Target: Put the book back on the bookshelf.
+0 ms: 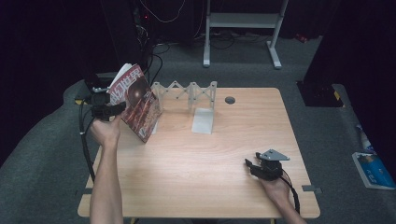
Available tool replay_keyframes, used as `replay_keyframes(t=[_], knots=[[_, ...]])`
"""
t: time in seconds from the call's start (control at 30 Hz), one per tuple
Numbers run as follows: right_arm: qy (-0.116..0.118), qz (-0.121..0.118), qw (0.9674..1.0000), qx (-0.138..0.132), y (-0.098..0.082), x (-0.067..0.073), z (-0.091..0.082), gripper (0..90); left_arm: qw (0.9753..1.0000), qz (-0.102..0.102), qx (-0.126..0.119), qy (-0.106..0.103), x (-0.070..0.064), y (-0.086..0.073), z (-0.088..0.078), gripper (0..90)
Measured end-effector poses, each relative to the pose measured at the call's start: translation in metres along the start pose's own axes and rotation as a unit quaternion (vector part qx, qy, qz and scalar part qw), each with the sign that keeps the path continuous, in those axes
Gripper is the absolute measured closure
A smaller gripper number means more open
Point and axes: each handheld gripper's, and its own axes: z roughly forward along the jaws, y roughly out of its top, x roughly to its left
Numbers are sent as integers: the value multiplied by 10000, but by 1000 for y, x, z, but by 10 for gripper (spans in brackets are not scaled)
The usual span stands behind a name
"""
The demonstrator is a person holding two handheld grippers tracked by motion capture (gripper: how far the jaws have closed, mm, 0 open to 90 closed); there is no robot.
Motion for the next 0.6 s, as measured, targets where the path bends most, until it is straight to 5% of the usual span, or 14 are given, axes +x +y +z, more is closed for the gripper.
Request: replay_keyframes(t=[0.6], knots=[[-3,5,10000,0,0,0,0,420,9994,-63,-264,-213,9,-19,-23,542]])
